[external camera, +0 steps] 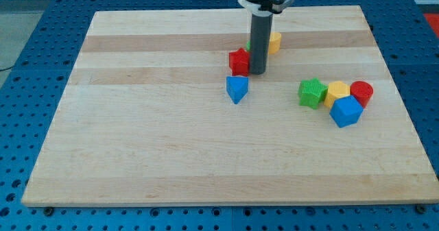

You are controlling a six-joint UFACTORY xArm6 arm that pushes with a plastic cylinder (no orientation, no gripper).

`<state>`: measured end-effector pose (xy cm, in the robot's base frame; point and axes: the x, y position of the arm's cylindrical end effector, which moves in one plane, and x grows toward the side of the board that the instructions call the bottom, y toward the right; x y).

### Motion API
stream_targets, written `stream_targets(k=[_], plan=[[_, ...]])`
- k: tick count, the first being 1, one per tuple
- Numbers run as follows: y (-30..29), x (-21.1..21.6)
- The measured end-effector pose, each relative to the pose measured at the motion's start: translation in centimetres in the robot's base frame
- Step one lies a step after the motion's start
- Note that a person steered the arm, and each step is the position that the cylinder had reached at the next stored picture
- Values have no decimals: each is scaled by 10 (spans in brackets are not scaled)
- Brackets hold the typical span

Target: Push the blue triangle towards the green circle

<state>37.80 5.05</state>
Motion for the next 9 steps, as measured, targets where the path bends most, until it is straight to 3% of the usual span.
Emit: stream_targets(k=[2, 6, 7, 9], plan=[[30, 17], [-1, 110], [-44, 116], [-63, 71]])
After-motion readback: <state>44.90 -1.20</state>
